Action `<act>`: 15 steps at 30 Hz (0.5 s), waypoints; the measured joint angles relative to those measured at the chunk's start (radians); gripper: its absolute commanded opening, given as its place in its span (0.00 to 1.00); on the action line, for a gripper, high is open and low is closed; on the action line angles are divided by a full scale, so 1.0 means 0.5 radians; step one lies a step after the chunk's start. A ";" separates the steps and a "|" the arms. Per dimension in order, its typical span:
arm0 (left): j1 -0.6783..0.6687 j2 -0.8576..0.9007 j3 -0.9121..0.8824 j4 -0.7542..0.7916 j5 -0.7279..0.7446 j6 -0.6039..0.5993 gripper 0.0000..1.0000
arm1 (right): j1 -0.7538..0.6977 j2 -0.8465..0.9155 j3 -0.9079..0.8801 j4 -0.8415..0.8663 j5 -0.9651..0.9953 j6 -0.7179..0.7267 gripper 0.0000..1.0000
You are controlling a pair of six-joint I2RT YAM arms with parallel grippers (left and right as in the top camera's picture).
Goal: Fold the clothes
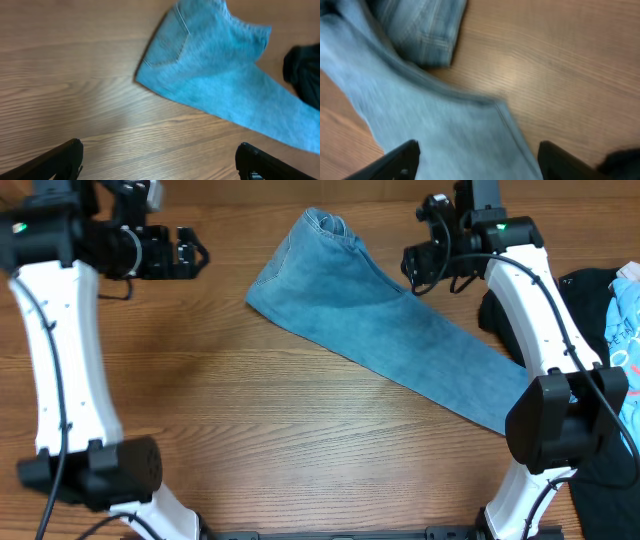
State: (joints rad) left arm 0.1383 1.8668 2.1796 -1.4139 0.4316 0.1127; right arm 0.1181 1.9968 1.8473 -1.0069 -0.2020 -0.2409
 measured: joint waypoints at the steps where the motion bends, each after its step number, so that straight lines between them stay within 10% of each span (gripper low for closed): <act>1: -0.035 0.055 0.000 0.001 0.002 0.000 1.00 | -0.011 0.000 -0.003 -0.059 -0.002 0.023 0.79; 4: -0.146 0.212 -0.002 0.026 0.010 0.000 0.99 | -0.012 0.002 -0.003 -0.278 -0.009 0.184 0.72; 9: -0.268 0.272 -0.019 0.098 0.023 0.000 1.00 | -0.034 0.053 -0.003 -0.552 0.076 0.636 0.88; 15: -0.272 0.272 -0.019 0.027 0.027 0.008 1.00 | -0.157 0.172 -0.199 -0.276 0.158 0.666 0.91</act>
State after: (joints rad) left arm 0.0021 2.0029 2.1700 -1.4006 0.4454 0.1169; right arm 0.0395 2.0830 1.7477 -1.1450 -0.1230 0.0921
